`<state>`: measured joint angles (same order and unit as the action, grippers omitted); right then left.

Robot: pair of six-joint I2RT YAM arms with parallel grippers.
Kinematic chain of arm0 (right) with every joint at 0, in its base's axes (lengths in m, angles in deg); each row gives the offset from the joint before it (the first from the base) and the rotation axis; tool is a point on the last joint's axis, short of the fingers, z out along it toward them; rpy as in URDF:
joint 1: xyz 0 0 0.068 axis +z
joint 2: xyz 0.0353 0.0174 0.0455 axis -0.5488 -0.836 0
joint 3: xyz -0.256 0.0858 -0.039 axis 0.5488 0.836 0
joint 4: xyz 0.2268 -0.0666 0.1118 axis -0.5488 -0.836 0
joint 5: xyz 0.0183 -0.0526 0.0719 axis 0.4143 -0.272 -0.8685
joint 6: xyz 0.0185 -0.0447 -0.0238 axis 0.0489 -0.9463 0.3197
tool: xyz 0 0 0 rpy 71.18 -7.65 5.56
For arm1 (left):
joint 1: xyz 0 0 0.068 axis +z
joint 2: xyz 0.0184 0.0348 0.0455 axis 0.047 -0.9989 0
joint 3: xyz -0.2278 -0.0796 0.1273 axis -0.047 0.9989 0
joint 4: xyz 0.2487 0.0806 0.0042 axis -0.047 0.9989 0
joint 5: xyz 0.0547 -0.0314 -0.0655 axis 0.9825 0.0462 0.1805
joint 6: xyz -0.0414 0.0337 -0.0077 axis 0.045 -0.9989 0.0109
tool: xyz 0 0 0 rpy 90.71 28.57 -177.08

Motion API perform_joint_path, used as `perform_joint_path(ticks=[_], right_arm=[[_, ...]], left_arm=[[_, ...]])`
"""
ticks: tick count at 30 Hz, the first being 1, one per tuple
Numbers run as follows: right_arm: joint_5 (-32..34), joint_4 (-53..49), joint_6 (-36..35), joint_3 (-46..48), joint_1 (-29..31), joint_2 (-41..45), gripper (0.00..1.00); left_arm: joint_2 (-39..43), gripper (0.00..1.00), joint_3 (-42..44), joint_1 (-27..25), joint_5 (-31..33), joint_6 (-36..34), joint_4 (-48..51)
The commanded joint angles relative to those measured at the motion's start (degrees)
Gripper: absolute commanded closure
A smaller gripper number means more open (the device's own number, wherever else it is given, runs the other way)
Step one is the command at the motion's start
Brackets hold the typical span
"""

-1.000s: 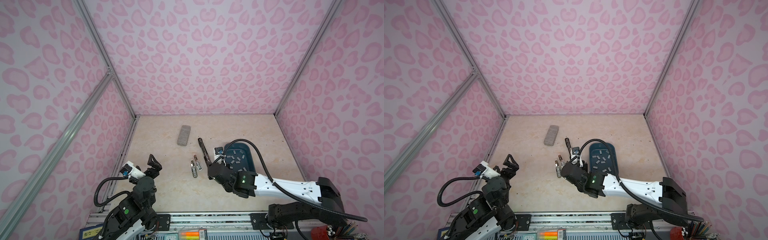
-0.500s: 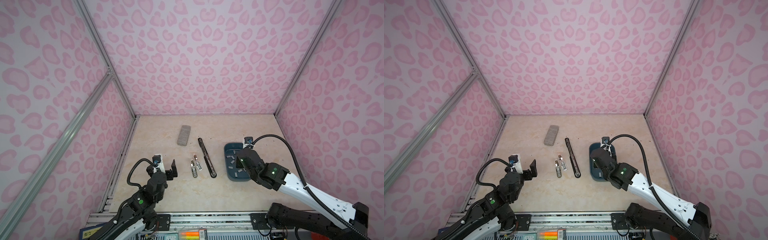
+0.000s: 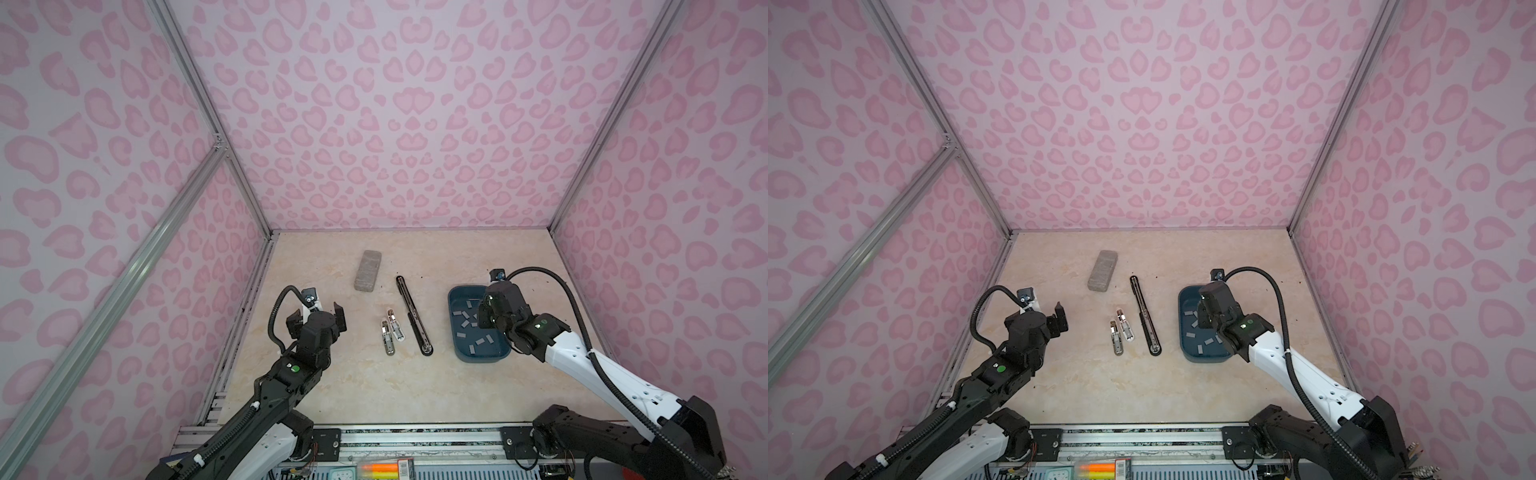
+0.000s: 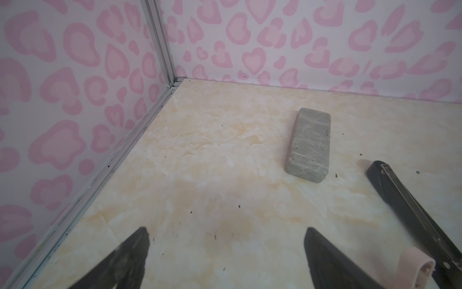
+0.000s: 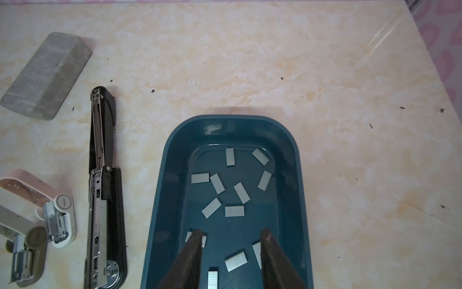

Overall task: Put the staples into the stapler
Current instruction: 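Move the right gripper over the teal tray of staple strips, then lower the right gripper into the tray and pinch a staple strip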

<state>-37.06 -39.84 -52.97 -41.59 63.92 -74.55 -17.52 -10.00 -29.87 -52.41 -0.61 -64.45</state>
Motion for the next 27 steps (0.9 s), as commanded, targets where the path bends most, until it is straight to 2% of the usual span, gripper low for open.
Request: perform_joint_path(ticks=[1, 4, 8, 15, 18, 27], right_arm=[[-1.5, 3.2, -1.9, -0.2, -0.7, -3.0, 0.62], [-0.1, -0.1, -1.2, -2.0, -2.3, -6.3, 0.63], [-2.9, 1.3, -1.3, -1.4, -5.4, -10.1, 0.63], [-5.7, 1.8, -1.5, -3.0, -7.9, -18.1, 0.65], [-6.9, 2.1, -1.7, -4.0, -8.7, -21.3, 0.65], [-9.1, 1.1, -2.6, -7.5, -9.8, -28.9, 0.67]], left_arm=[[0.8, 0.04, 1.9, 0.8, -2.8, 1.6, -2.7], [0.2, 0.04, 2.3, 0.8, -0.4, 1.8, -2.7], [-4.8, 0.04, 0.5, 0.9, 3.7, 1.8, -2.6], [-11.5, 0.04, -1.5, 0.9, 5.9, 1.7, -4.7], [-12.3, 0.04, -1.5, 1.1, 8.4, 2.1, -5.5], [-11.2, 0.04, -0.7, 1.2, 10.2, 3.0, -5.8]])
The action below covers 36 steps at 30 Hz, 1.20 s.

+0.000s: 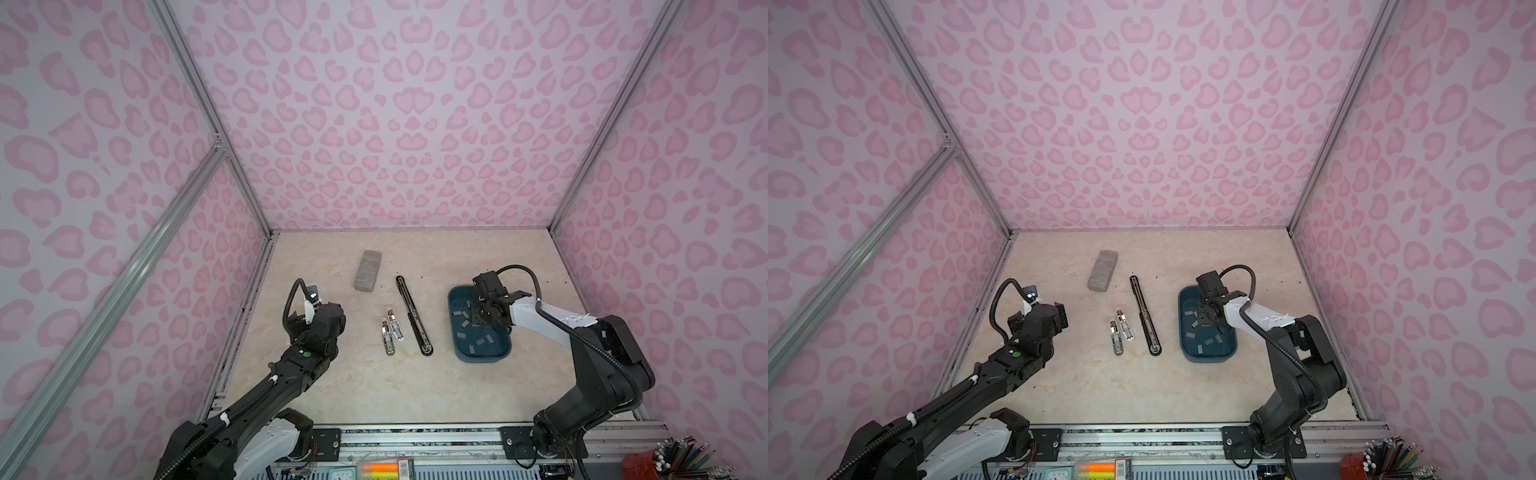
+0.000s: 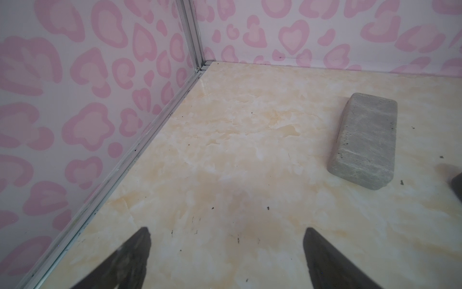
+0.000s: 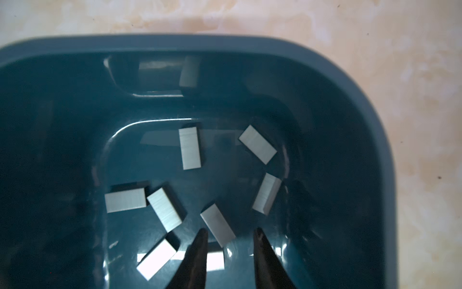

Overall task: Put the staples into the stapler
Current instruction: 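Lower the right gripper into the tray and pinch a staple strip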

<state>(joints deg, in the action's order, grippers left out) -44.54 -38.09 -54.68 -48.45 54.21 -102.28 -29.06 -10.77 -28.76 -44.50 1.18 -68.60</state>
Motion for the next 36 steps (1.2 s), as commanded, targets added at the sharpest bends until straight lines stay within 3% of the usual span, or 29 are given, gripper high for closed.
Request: perform_joint_path(ticks=[1, 13, 19, 24, 36], right_arm=[[-1.9, -0.8, -1.1, -0.9, -0.1, -1.6, 0.66], [-0.9, -1.8, -1.1, -2.2, -0.1, -4.7, 0.66], [1.0, -3.4, -0.4, -3.2, -0.1, -6.3, 0.80], [1.5, -3.5, -0.2, -3.1, -0.1, -6.3, 0.86], [1.1, -3.0, 0.1, -2.3, -0.1, -5.9, 0.84]], left_arm=[[0.5, 0.04, 0.2, 0.1, 2.3, 1.3, -1.6], [0.6, 0.04, 0.1, 0.1, 3.9, 2.4, -0.9], [0.1, 0.04, -0.3, 0.1, 4.6, 2.8, -0.5], [0.3, 0.04, -0.3, 0.1, 4.9, 3.1, -0.4], [0.0, 0.04, -0.4, 0.1, 5.4, 3.4, 0.0]])
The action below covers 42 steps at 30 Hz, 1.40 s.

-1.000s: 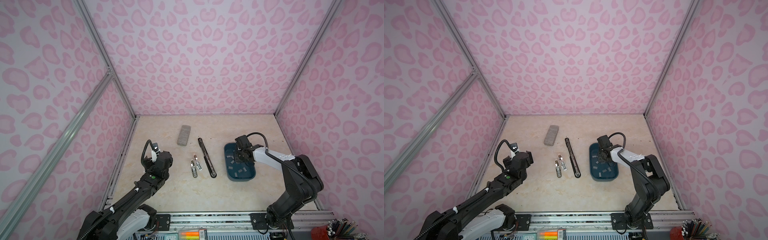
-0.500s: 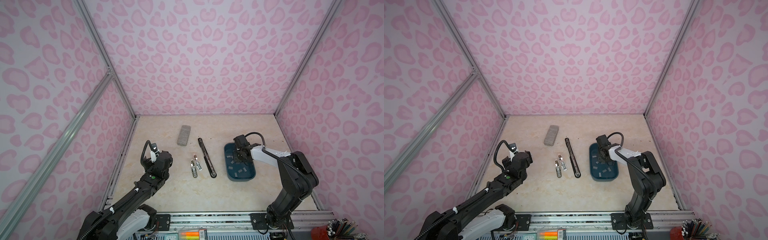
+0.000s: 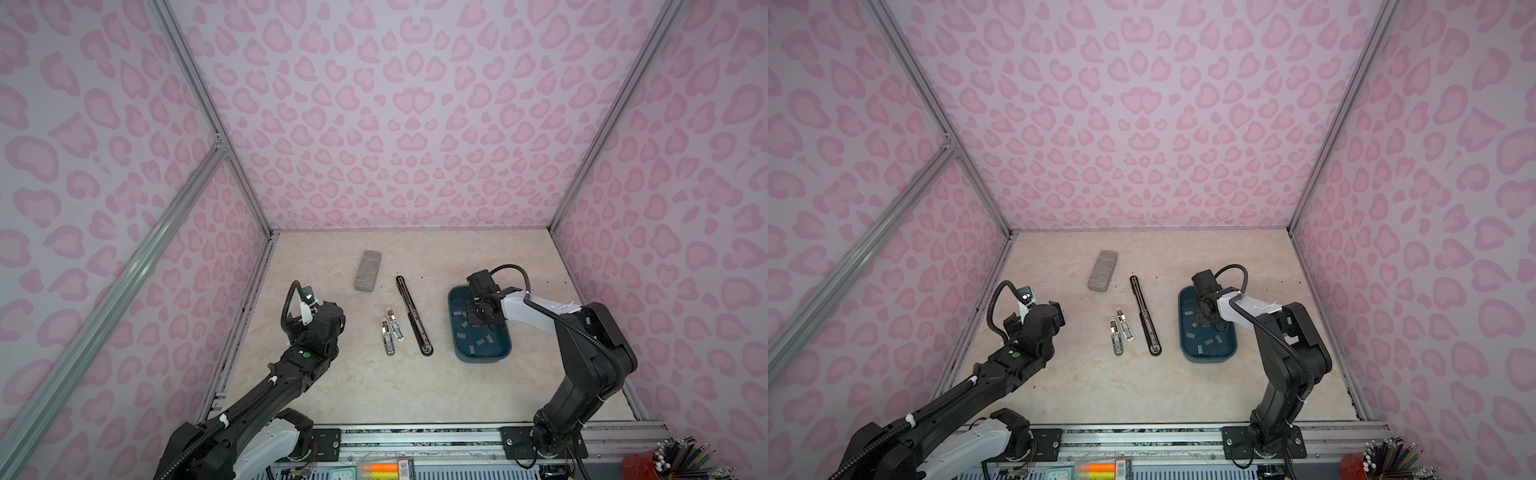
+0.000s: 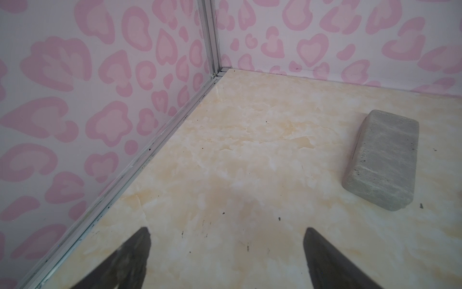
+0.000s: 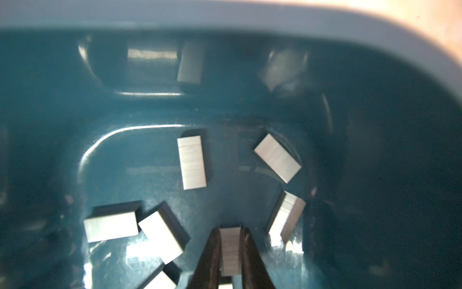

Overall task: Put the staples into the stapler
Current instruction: 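Lower the right gripper into the tray and pinch a staple strip, then lift the staple strip and carry it over the long black stapler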

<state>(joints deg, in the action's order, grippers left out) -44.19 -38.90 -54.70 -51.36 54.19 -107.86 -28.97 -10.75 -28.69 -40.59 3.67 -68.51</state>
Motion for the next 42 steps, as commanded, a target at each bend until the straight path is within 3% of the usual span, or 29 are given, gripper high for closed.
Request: perform_joint_path(ticks=[1, 7, 10, 12, 17, 20, 24, 33, 40, 42], right_arm=[[0.8, -2.2, 0.1, 0.6, -0.1, -0.4, 0.84], [0.9, -1.7, 0.6, 0.9, -0.1, 0.0, 0.86], [1.6, -1.4, 1.1, 1.2, -0.1, 0.5, 0.88], [1.9, -1.3, 1.3, 1.3, -0.1, 0.9, 0.88], [4.0, -1.5, 1.6, 2.1, 0.1, 3.4, 0.89], [7.5, 0.0, 2.1, 4.3, 0.6, 6.2, 0.89], [12.3, 0.5, 2.4, 6.0, 1.6, 9.2, 0.89], [11.3, 1.6, 3.2, 8.6, 3.3, 16.4, 0.90], [18.2, 1.4, 4.1, 11.7, 7.1, 25.2, 0.90], [18.6, 1.1, 4.6, 12.0, 7.7, 27.3, 0.91]], left_arm=[[0.0, 0.04, -0.4, 0.1, 1.7, 1.1, 0.0], [-1.0, 0.01, -1.7, 0.1, 6.9, 5.5, 3.6], [-1.4, 0.15, -2.1, 0.1, 7.5, 6.0, 4.2], [-1.2, 0.19, -2.3, 0.1, 9.1, 7.9, 5.9], [0.8, 0.13, -1.4, 0.1, 8.9, 9.1, 7.1], [2.8, 0.04, 0.3, 0.1, 3.7, 5.4, 3.8], [5.2, 0.05, 2.4, 0.2, -0.9, 2.9, 0.6], [5.0, 0.04, 3.0, 0.2, -11.2, -1.3, -3.0], [17.4, 0.04, 13.0, 0.2, -24.4, -3.1, -12.7], [21.0, 0.04, 14.8, 0.2, -24.1, -2.7, -12.9]])
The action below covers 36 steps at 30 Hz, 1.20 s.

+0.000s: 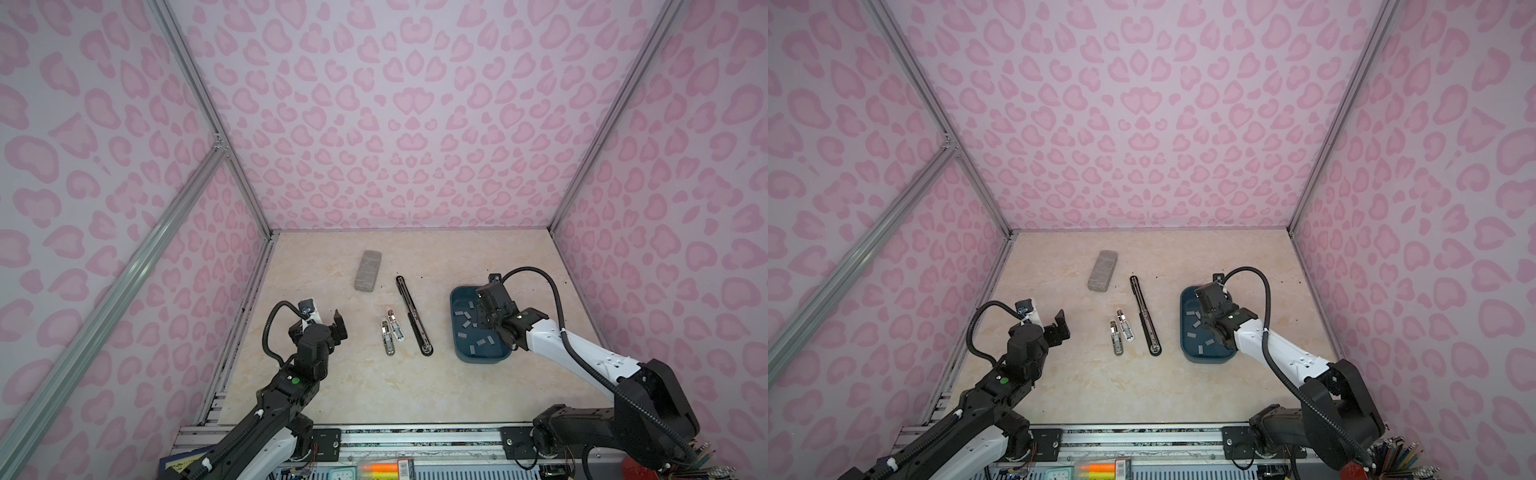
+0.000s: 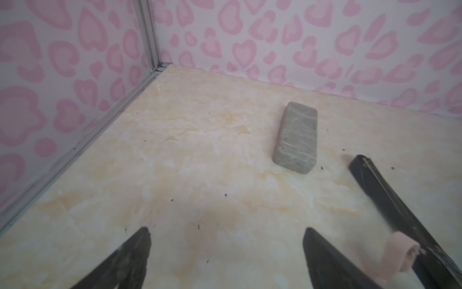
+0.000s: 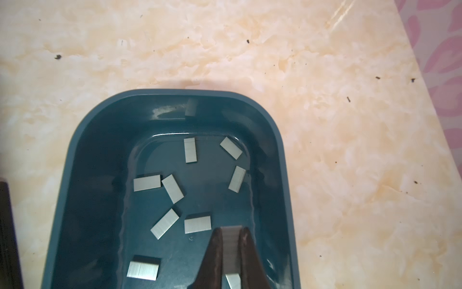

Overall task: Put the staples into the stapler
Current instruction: 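Lift the staple strip and carry it over the long black stapler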

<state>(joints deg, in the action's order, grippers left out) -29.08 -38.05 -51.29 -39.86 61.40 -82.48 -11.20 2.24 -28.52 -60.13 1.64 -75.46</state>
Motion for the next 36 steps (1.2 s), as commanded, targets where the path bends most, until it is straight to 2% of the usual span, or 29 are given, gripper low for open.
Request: perform_joint_path(ticks=[1, 4, 8, 15, 16, 19, 24, 26, 32, 36], right_arm=[[3.1, 0.2, 1.2, 0.4, 1.0, 3.0, 0.91], [1.0, -0.3, 0.5, -0.9, 3.6, 5.9, 0.91], [-0.5, -1.3, 0.8, -4.4, 8.3, 7.4, 0.91], [5.3, 2.0, -4.4, -6.9, 17.7, 4.3, 0.92], [5.5, 3.7, -3.8, -5.6, 18.5, 3.9, 0.93], [0.9, 10.9, -4.6, -1.1, 20.0, 3.3, 0.94], [5.1, 11.9, -5.7, -1.1, 22.9, 0.8, 0.95], [4.4, 13.7, -5.7, -0.8, 23.3, -0.3, 0.96], [2.4, 16.9, -4.9, -2.7, 25.9, -4.7, 0.99], [6.8, 15.7, -6.3, -5.4, 29.9, -7.9, 1.00]], left_arm=[[4.8, 0.04, 2.6, 0.1, -3.3, -0.2, -5.8], [7.0, 0.04, 3.7, 0.1, -4.7, -0.7, -6.3], [5.0, 0.04, 3.2, 0.1, -6.0, -1.0, -7.0], [-0.4, 0.03, 1.2, 0.0, -8.9, -2.1, -7.9], [-0.5, 0.02, 1.3, 0.0, -9.9, -2.3, -8.3], [-0.6, 0.03, 1.5, 0.0, -12.4, -2.7, -9.1], [-1.7, 0.03, 1.4, -0.2, -15.7, -3.3, -10.0], [-3.1, 0.03, 0.9, -0.6, -17.2, -4.0, -10.4], [-7.3, 0.03, -1.6, -0.9, -16.3, -4.0, -9.3], [-7.7, 0.03, -1.9, -1.1, -16.1, -4.1, -9.3]])
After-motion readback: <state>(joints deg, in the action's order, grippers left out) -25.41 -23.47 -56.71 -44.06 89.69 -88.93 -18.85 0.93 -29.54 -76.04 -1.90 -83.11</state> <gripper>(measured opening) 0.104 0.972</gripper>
